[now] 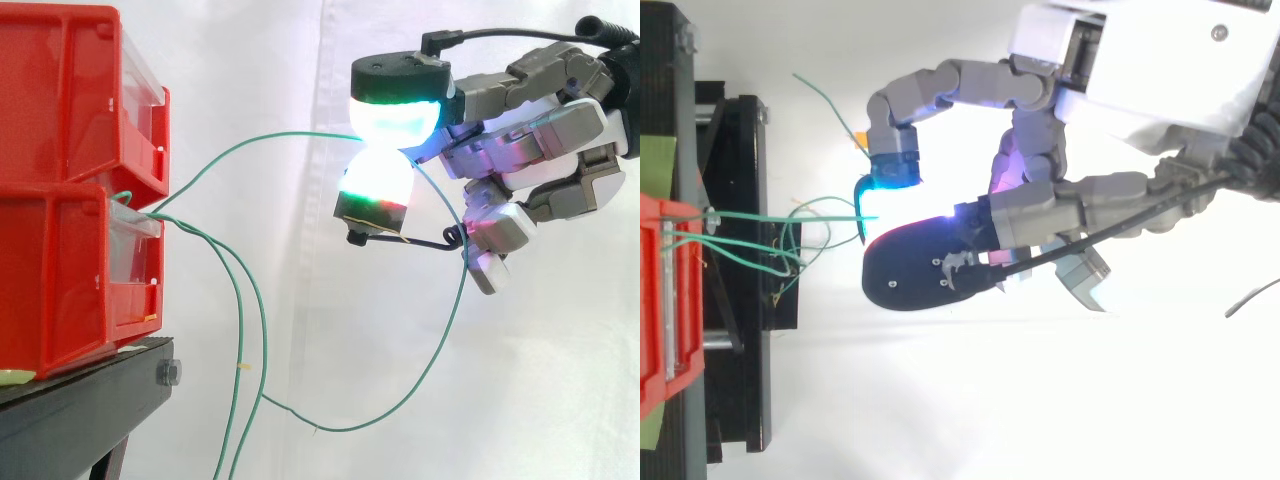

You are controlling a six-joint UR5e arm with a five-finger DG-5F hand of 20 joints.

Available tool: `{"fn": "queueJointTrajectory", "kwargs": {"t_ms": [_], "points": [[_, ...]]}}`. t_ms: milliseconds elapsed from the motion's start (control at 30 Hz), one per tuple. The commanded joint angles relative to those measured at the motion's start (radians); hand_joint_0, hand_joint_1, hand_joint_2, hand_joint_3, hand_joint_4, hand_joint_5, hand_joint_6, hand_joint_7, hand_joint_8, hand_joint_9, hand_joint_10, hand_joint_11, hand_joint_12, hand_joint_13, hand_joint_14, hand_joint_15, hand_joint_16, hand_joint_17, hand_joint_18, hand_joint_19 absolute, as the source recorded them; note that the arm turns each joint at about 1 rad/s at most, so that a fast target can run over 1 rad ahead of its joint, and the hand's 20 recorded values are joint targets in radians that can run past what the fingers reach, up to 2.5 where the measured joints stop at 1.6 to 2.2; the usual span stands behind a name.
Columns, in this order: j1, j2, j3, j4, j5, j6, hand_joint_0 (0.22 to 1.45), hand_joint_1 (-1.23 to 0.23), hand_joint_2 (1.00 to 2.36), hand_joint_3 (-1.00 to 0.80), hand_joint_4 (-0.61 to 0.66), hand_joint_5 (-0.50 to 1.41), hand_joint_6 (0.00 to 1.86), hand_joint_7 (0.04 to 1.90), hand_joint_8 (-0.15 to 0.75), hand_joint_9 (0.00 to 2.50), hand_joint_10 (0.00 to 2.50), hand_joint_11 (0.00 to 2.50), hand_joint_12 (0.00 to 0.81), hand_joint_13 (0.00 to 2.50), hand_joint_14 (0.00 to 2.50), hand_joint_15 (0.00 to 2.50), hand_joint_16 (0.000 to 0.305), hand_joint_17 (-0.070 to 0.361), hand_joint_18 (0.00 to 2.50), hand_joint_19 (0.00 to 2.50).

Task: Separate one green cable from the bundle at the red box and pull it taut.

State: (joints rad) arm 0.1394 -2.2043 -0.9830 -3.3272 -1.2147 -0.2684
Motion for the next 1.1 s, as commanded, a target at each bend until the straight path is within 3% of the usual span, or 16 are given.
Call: {"fn": "queueJointTrajectory", "kwargs": {"t_ms": [0,267,733,1067], "points": [[0.000,0.000,0.001,0.000,0.000,0.000,0.73,-0.66,1.02,-0.22,0.03,0.15,0.50,1.34,0.209,2.07,0.02,0.61,0.376,1.45,0.02,0.56,0.055,0.124,1.10,0.52],[-0.001,0.000,0.000,0.000,0.000,-0.029,0.73,-0.66,1.02,-0.22,0.03,0.15,0.50,1.34,0.216,2.07,0.02,0.61,0.375,1.45,0.02,0.56,0.055,0.124,1.10,0.52],[-0.004,0.008,0.001,-0.002,0.000,-0.199,0.73,-0.67,1.02,-0.22,0.03,0.15,0.50,1.34,0.209,2.07,0.02,0.62,0.376,1.45,0.02,0.56,0.054,0.123,1.10,0.52],[-0.003,0.008,0.006,0.000,0.000,-0.221,0.73,-0.67,1.02,-0.22,0.02,0.15,0.50,1.34,0.205,2.07,0.02,0.61,0.372,1.45,0.02,0.56,0.054,0.122,1.10,0.53]]}}
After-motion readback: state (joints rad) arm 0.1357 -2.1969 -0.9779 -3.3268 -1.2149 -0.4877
